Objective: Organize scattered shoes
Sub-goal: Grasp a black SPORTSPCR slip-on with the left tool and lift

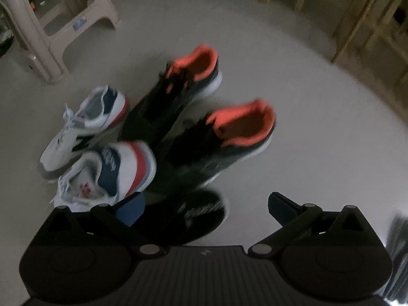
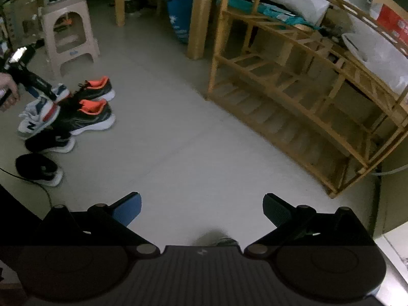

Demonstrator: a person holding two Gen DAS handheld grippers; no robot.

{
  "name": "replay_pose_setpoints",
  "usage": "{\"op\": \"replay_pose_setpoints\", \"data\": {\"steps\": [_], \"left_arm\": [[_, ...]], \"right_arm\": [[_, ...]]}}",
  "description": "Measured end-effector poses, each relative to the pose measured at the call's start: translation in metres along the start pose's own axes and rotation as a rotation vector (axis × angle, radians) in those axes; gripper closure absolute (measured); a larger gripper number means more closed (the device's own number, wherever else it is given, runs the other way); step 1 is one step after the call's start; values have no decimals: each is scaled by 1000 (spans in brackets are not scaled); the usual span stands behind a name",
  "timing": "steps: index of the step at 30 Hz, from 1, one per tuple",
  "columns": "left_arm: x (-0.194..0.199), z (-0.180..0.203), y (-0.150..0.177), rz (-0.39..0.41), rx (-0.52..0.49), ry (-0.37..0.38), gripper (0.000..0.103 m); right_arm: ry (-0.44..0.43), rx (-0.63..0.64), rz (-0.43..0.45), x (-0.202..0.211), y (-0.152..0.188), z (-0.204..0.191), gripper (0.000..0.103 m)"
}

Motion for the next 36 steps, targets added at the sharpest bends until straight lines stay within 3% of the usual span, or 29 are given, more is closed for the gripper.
{"op": "replay_pose_setpoints", "data": {"steps": [7, 13, 24, 32, 36], "left_arm": [[-54, 3, 63, -227, 64, 48, 0], [-84, 15, 89, -297, 21, 77, 0], [-123, 6, 100, -351, 60, 157, 0], [-139, -7, 111, -331, 47, 148, 0], [-132, -8, 111, -282, 71, 153, 0]], "right_arm": [[-29, 39, -3, -2, -1, -14, 0], [-45, 76, 2, -4, -5, -27, 0], [-48, 85, -9, -6, -6, -33, 0], [-70, 93, 16, -1, -12, -38, 0], [-76, 100, 12, -3, -14, -42, 0]]}}
Point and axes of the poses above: each gripper's, at about its wrist camera, not at the fingertips, and x roughly against the way its jaws point, z to its right, y to its underside, the point moved 4 cm from there along -x, roughly the way its jaws point, and after that the axes turned 14 degrees about y, right-handed, at the moved point
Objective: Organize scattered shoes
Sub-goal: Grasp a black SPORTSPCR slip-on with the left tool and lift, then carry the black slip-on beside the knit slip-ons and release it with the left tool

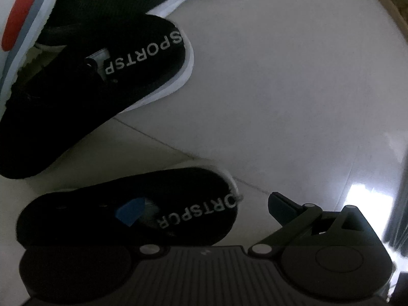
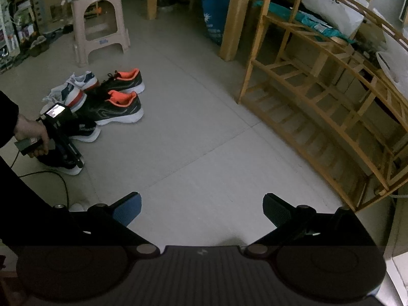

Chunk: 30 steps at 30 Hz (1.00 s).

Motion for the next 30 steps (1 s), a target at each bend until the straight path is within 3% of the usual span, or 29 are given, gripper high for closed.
{"op": "replay_pose_setpoints", "data": {"steps": [2, 3, 4, 5, 7, 9, 13, 24, 30], "left_arm": [[6, 1, 0, 16, 0, -10, 3], [9, 1, 0, 24, 1, -15, 18], [13, 1, -1, 32, 1, -20, 40], [16, 2, -1, 40, 1, -25, 46], [22, 2, -1, 56, 2, -35, 82], [28, 3, -1, 72, 2, -46, 93], [35, 10, 1, 77, -7, -41, 101], [39, 35, 4, 120, -101, -64, 102], [46, 68, 1, 146, -203, -47, 102]], "right_arm": [[-1, 5, 3, 0, -1, -2, 0], [-2, 7, 5, 0, -2, -2, 0], [-3, 10, 8, 1, -2, -3, 0], [-4, 12, 10, 1, -3, -4, 0], [-5, 15, 14, 2, -3, -5, 0], [-7, 19, 18, 4, -3, -6, 0], [-9, 26, 27, 7, -3, -8, 0], [5, 32, 26, 3, -5, -8, 0], [12, 32, 36, 5, -5, -6, 0]]}}
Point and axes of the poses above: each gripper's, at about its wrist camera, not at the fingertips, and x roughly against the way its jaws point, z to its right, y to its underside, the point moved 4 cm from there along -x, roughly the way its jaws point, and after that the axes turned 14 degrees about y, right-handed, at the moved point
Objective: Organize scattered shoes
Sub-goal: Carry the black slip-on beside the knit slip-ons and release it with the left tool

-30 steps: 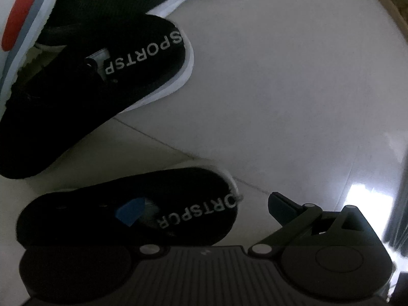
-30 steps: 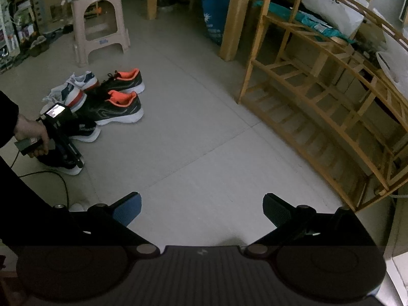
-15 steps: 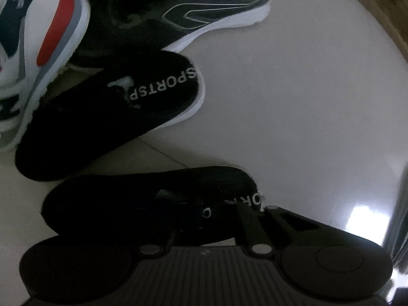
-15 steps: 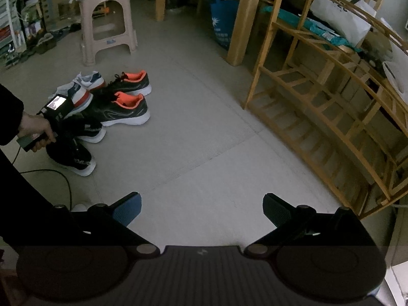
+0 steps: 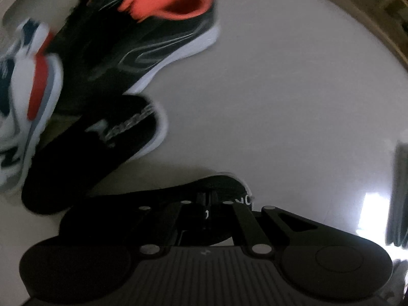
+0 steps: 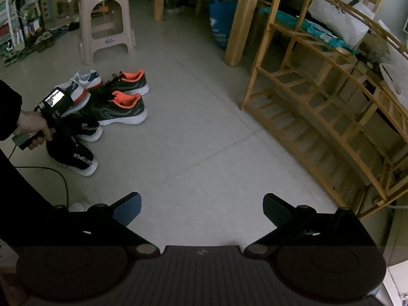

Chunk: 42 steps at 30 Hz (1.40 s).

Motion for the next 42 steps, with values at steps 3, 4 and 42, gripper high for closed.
{"op": "replay_pose_setpoints", "data": {"steps": [3, 4, 42], "left_arm": [[1, 25, -10, 3, 0, 30, 102], [-2, 36, -14, -2, -9, 37, 102], [-105, 336, -52, -86, -262, 153, 25]], "right_arm": [[7, 3, 3, 1, 2, 2, 0], [10, 4, 4, 1, 2, 2, 0], [154, -180, -70, 7, 80, 95, 0]]}}
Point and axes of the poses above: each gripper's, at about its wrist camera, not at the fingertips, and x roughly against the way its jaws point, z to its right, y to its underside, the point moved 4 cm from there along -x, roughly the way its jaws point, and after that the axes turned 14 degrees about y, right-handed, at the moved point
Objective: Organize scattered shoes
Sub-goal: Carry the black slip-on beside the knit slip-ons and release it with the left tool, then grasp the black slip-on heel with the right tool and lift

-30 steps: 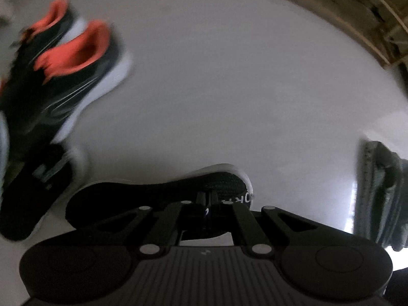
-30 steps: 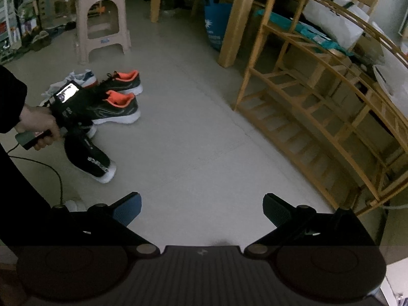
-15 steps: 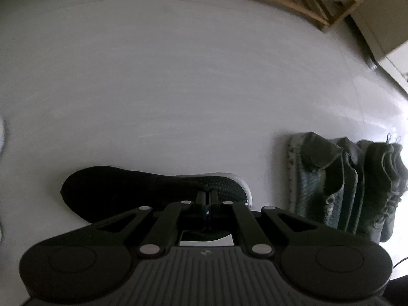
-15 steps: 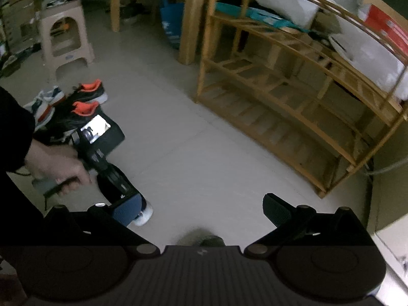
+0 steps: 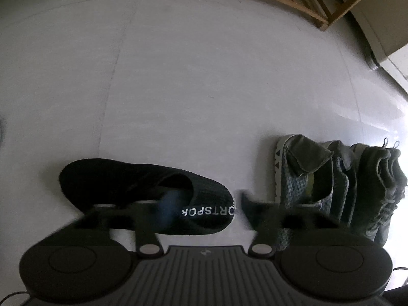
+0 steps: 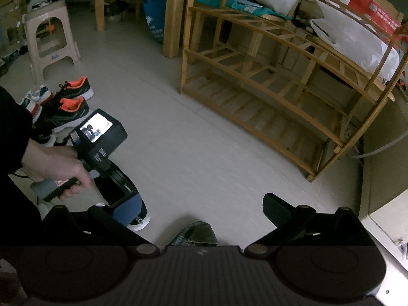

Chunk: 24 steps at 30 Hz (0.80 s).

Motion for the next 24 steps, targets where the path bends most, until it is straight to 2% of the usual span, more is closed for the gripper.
{"op": "replay_pose_setpoints", "data": {"steps": [1, 5, 6, 11, 15, 19, 22, 24], "left_arm": [[6, 1, 0, 1, 6, -5, 19], [45, 10, 4, 5, 18, 1, 11], [58, 15, 7, 6, 8, 1, 6], [129, 30, 27, 34, 6, 16, 3], [174, 31, 38, 106, 32, 16, 0], [216, 23, 44, 256, 19, 22, 0], [228, 10, 44, 298, 51, 18, 0], [232, 5, 43, 308, 86, 50, 0]], "right_arm": [[2, 5, -6, -2, 0, -2, 0], [-5, 9, -56, -18, 3, -15, 0], [-8, 6, -72, -25, 4, -19, 0], [-24, -7, -150, -55, 8, -41, 0], [-36, -18, -212, -80, 12, -58, 0], [-49, -29, -275, -104, 15, -76, 0], [-58, -37, -322, -122, 18, -89, 0], [-64, -42, -353, -134, 20, -98, 0]]}}
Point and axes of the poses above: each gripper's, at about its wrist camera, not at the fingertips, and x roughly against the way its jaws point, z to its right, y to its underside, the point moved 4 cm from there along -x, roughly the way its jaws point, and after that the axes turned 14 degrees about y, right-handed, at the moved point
